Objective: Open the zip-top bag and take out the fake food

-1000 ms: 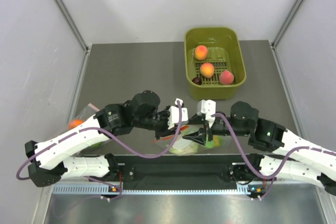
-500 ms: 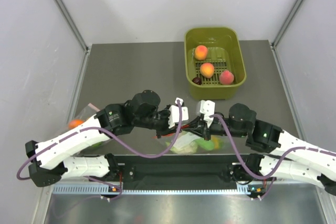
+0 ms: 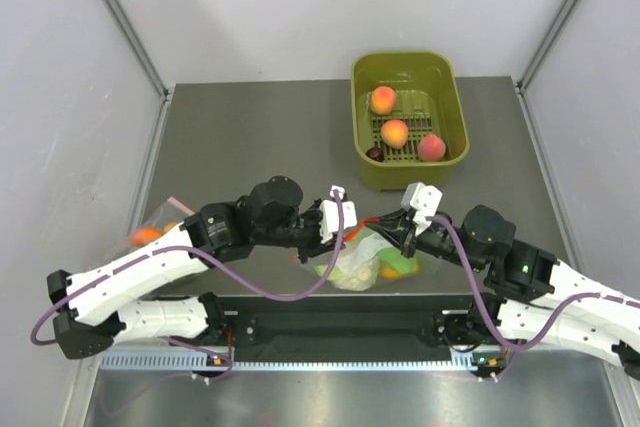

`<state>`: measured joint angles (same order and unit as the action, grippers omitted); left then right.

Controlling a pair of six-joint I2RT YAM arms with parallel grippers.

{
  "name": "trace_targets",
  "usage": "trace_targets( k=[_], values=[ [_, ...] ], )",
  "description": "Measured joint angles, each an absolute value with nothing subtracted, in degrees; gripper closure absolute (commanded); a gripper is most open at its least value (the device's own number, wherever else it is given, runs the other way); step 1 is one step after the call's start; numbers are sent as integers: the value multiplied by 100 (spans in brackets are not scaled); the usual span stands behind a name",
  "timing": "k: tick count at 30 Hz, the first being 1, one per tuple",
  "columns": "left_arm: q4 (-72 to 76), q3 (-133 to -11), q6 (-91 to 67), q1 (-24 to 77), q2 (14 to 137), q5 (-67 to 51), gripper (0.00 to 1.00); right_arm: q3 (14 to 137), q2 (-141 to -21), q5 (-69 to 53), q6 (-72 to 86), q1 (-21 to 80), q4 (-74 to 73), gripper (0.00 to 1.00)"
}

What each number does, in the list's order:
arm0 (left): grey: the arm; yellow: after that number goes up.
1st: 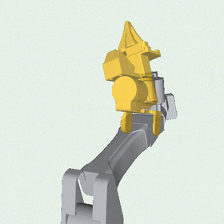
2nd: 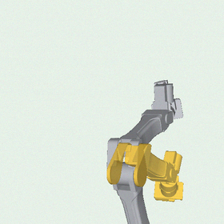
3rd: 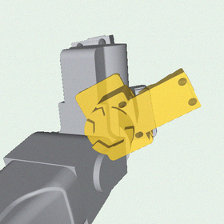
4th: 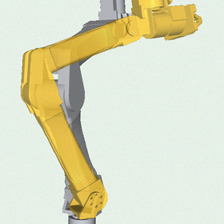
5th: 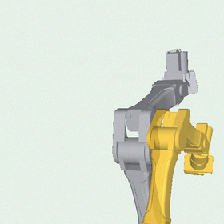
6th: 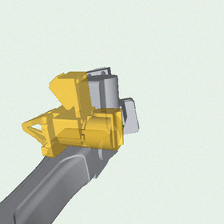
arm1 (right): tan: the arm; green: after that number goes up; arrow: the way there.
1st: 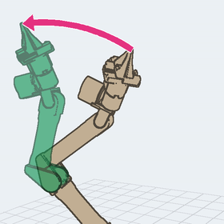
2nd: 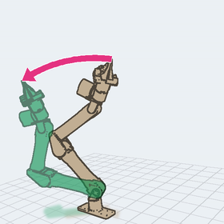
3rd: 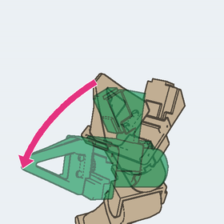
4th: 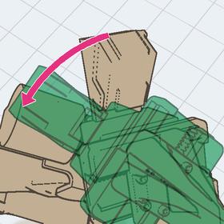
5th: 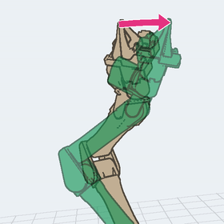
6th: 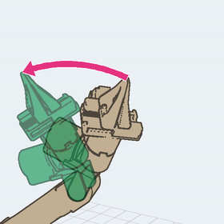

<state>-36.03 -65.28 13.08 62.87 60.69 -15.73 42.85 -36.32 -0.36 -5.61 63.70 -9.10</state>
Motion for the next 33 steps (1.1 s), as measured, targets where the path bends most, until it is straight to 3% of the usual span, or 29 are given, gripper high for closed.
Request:
trace_targets(
  k=[15,27,33],
  values=[
    [-3785,-6473,987,6276,5763,-891,100,4692,-4117,1385,-803,6224,-810,100],
    [-4311,-6060,353,6276,5739,-119,100,4775,-4637,513,-414,4228,-768,100],
    [-4335,-6018,281,6276,5561,-150,100,4777,-4812,143,-193,3852,-762,100]
  ],
)
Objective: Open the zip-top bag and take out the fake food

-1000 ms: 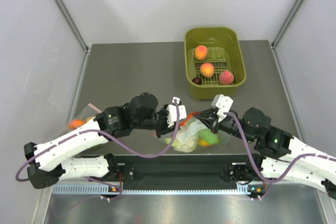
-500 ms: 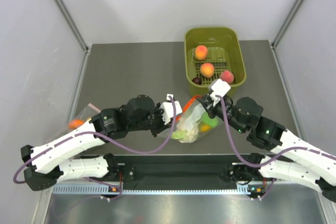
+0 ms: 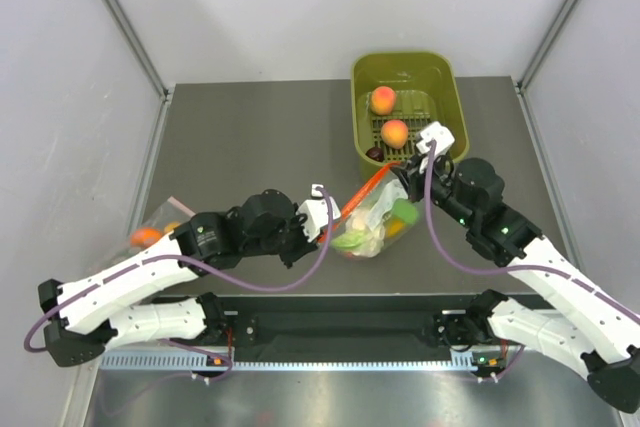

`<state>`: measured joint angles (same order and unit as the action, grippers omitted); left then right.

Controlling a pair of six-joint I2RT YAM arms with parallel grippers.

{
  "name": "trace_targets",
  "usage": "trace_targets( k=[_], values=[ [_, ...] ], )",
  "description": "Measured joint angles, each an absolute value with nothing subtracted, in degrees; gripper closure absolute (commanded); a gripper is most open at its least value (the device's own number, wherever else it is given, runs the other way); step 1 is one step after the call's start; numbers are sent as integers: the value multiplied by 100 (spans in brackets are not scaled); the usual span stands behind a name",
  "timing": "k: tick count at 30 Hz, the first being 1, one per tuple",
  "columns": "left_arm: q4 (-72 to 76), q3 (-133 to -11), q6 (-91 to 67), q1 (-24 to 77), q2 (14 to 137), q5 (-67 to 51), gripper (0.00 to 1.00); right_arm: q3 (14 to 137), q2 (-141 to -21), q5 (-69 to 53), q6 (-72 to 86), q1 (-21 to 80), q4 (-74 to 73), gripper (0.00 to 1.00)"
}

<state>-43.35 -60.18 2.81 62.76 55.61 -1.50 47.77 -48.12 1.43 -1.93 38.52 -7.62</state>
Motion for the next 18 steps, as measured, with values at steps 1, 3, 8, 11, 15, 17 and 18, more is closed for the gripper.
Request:
trace_targets(
  k=[1,3,8,11,15,17,18],
  values=[
    [-4320,-6016,276,6276,5548,-174,100,4777,-4853,99,-150,3809,-766,100],
    [-4235,-5979,261,6276,5531,-261,100,4777,-4928,49,-71,3745,-779,100],
    [-3903,-5745,158,6276,5529,-711,100,4781,-5002,80,384,3671,-1048,62],
    [-3820,-5721,117,6278,5621,-976,100,4814,-4978,209,694,3605,-1321,46],
    [-3533,-5723,84,6285,5970,-1199,100,4799,-4678,239,1177,3597,-1691,31],
    [-3402,-5723,64,6287,6184,-1223,100,4792,-4399,237,1406,3597,-1835,31],
    [-3334,-5723,54,6289,6261,-1219,100,4764,-4237,224,1542,3599,-1863,31]
  ],
)
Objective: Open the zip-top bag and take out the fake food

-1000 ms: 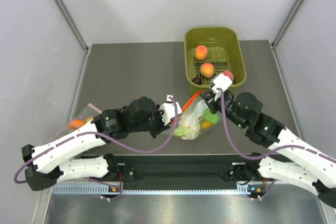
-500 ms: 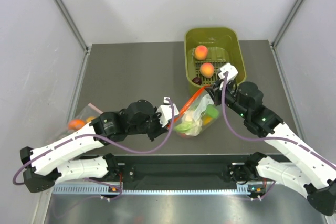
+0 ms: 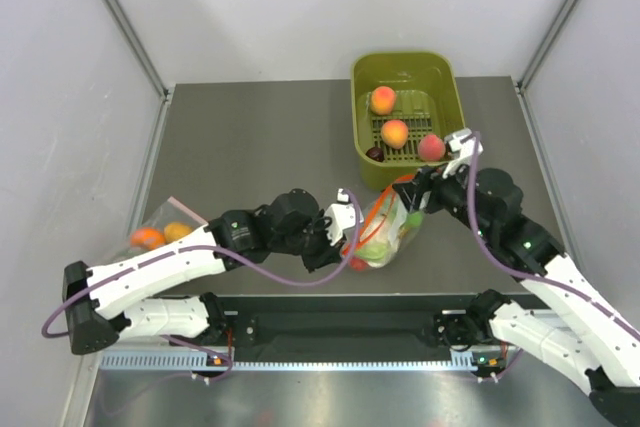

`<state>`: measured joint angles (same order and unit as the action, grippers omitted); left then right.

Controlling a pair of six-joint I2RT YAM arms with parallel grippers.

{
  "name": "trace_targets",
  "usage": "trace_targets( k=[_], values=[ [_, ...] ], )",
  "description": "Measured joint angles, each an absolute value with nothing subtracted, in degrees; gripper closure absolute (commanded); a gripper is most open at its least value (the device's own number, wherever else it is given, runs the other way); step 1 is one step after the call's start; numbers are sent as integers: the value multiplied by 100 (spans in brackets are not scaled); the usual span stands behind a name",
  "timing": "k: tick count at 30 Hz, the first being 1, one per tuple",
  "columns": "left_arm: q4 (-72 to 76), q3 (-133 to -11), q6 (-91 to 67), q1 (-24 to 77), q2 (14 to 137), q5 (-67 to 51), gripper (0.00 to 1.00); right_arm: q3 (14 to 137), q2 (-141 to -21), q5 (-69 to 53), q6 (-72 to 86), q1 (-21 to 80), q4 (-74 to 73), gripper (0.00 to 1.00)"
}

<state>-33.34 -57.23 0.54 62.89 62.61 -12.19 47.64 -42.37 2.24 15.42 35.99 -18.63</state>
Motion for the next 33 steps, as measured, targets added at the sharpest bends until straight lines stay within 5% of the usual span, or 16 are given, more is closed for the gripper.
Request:
trace_targets(
  k=[12,25,30,33],
  values=[
    [-2565,-5725,-117,6294,6523,-913,100,3990,-3837,128,2681,3962,-2261,35],
    [-2370,-5710,-161,6294,6499,-993,100,3916,-3837,969,3518,5424,-2578,34],
    [-2351,-5673,-137,6294,6497,-1234,97,3822,-4115,1129,3704,5505,-2418,90],
    [-2349,-5579,-134,6294,6418,-1306,75,3695,-4281,1186,3819,5540,-2353,100]
  ],
)
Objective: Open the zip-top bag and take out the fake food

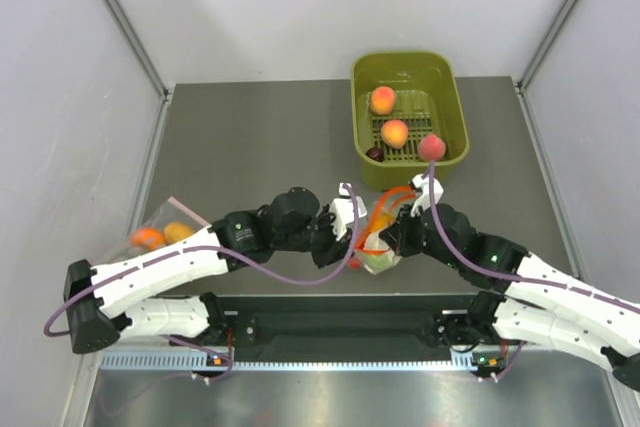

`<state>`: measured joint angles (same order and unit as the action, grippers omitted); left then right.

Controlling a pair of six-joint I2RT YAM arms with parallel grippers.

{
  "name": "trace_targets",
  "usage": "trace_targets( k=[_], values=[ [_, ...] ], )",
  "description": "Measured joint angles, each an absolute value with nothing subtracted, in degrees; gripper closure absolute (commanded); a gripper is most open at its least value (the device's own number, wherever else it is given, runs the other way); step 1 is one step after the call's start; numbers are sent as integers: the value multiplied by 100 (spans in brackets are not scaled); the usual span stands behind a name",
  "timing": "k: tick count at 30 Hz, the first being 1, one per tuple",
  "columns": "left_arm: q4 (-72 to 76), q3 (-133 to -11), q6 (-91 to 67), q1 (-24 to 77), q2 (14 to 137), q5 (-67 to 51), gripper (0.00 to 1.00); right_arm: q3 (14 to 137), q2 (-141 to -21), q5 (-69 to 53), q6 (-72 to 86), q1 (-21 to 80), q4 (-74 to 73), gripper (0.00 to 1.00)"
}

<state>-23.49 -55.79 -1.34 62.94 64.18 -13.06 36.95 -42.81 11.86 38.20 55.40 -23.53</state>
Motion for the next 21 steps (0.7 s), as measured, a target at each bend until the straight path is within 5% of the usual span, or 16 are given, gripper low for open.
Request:
trace_targets(
  k=[1,4,8,21],
  values=[
    [-2351,-5559,-119,6294,6386,-1308,59,3667,-4298,1205,3861,5557,-2342,100],
    [-2340,-5559,-97,6294,6294,-1310,36,3640,-4265,1295,3909,5647,-2368,100],
    [-2248,-5566,-141,6294,6121,-1313,21,3629,-4049,1415,3983,5769,-2410,100],
    [-1940,-6692,-360,6294,7153,-1002,14,3310,-3514,1649,4228,6136,-2626,100]
  ],
)
